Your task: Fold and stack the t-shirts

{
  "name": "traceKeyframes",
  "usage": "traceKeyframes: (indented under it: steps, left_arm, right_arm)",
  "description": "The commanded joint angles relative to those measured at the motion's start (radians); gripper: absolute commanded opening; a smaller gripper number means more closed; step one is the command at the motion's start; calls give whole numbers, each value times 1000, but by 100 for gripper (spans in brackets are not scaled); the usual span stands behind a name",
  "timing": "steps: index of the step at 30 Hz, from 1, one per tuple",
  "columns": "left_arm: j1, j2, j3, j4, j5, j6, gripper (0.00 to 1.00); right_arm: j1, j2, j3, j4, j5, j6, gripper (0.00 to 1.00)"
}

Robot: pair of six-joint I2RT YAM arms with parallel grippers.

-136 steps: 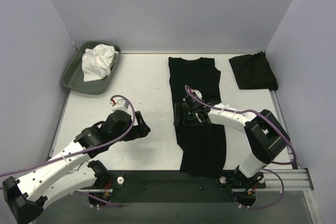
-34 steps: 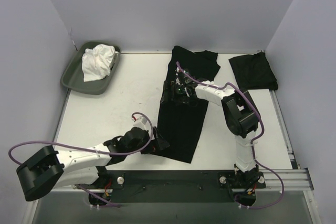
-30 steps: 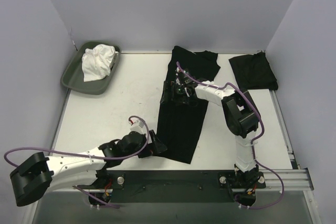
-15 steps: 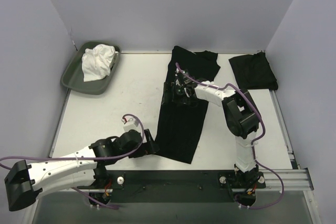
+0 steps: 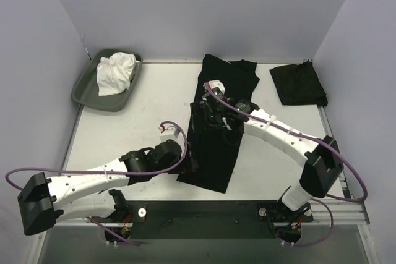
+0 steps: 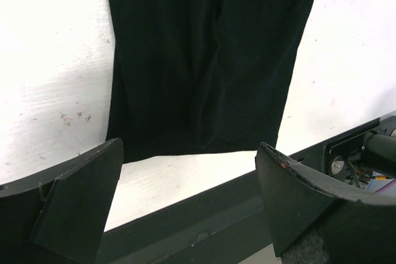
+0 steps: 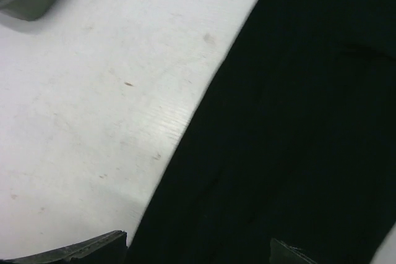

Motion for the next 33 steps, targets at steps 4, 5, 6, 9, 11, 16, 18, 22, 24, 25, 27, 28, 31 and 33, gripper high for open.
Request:
traceKeyframes:
  steps: [4, 5, 6, 9, 11, 16, 18, 22, 24, 25, 27, 28, 31, 33]
  left_arm:
    - [1, 86, 36, 126, 51, 37, 98]
    - [1, 97, 37, 144, 54, 37, 97]
    - [1, 115, 36, 154, 57, 37, 97]
    - [1, 144, 51, 154, 51, 38, 97]
    - [1, 149, 55, 141, 35, 43, 97]
    - [1, 131, 43, 172, 9, 69, 91]
    - [2, 138, 37, 186, 5, 75, 69]
    - [4, 172, 48, 201, 11, 69, 52]
    - [4, 187, 49, 209, 14, 69, 52]
    - [4, 190, 48, 215, 20, 67, 52]
    - [2, 206, 46, 226, 26, 64, 52]
    - [4, 210, 45, 236, 34, 64, 52]
    - [2, 232, 46, 250, 52, 58, 52]
    - [2, 240, 45, 255, 54, 55, 50]
  right_arm:
    - [-19, -63, -194, -52, 152, 58, 96]
    - [-22, -62, -229, -29, 142, 69, 94]
    - [-36, -60, -240, -5, 117, 77, 91]
    - [-51, -33, -255, 52, 102, 89, 84]
    - [-56, -22, -252, 60, 83, 91, 80]
    - [-54, -4, -249, 74, 68, 91, 73]
    - [-54, -4, -250, 80, 66, 91, 71]
    - [-56, -2, -255, 81, 60, 89, 70]
    - [-56, -5, -260, 83, 62, 89, 70]
    - [-56, -7, -264, 83, 65, 89, 70]
    - [-59, -5, -269, 85, 65, 86, 70]
    - [-59, -5, -270, 86, 63, 87, 70]
    - [-60, -4, -275, 88, 60, 89, 70]
    - [-62, -4, -277, 91, 59, 87, 70]
